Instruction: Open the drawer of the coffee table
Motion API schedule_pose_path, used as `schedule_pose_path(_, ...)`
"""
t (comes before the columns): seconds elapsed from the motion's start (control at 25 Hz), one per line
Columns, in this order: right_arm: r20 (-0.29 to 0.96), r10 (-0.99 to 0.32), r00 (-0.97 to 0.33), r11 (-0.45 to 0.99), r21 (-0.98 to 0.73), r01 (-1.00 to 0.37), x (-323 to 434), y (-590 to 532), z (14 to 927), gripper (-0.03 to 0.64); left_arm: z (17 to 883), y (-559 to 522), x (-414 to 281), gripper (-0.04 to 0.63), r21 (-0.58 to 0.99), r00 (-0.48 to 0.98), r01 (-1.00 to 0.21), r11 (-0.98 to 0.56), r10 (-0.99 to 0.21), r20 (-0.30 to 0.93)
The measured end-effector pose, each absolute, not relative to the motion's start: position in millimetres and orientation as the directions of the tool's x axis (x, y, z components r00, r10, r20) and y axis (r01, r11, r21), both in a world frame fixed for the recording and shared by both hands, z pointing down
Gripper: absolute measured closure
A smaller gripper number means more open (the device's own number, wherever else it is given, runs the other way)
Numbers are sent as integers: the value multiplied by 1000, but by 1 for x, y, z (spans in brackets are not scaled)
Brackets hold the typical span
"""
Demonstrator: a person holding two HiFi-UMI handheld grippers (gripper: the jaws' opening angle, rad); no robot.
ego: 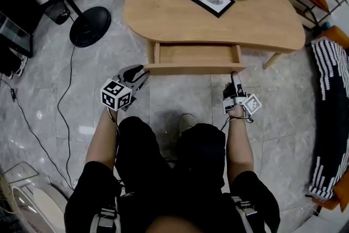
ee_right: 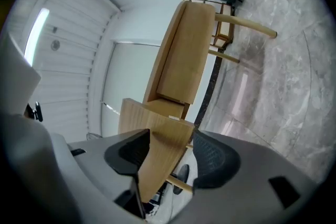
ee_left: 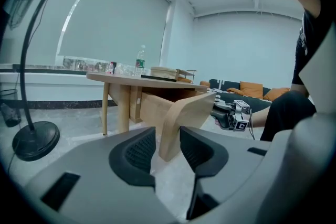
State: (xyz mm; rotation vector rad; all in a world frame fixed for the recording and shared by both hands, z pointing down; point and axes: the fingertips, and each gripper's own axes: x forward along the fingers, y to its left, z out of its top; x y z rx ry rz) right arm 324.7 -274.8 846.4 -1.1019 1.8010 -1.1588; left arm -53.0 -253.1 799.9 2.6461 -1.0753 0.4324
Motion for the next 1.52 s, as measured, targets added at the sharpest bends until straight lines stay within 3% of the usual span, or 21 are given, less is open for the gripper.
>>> schedule_pose_path(0.12, 4, -932, -362, 160, -891, -424, 323, -272, 849, 353, 795, -251, -61, 425, 128, 660, -738, -662, -670, 341)
schedule_pose_path(0.2, 63, -946, -318, 117, -848, -517, 327, -265, 846, 427, 791, -247, -67, 423, 132, 645, -755, -642, -690, 328)
schedule_pose_path(0.56, 66, -975, -213, 105, -706, -700, 331, -257, 801, 498, 784, -240, -66, 458, 185, 636, -771, -610, -723, 269)
schedule_pose_path(0.68, 66, -980, -186, 106, -621, -776, 320, -256, 784, 603, 780, -236, -70, 477, 170, 617, -787, -594, -743, 259)
schedule_pose_path(0.8, 50, -981, -188, 146, -448, -882, 311, -246, 753, 604, 762, -229, -79, 556, 126, 583, -812, -570, -778, 233)
schedule_pose_path(1.04, 47, -989, -143, 139, -89, -986, 295, -227, 685, 603, 705, -217, -86, 574, 27, 510, -858, -513, -842, 176)
schedule_pose_path(1.24, 6, -990, -144, 144, 29, -989, 277, -225, 626, 602, 655, -222, -80, 575, -13, 458, -886, -463, -882, 112)
schedule_pose_path(1.52, -57, -989, -137, 135, 49, -990, 256, -263, 569, 601, 612, -258, -66, 575, -31, 419, -906, -422, -905, 75)
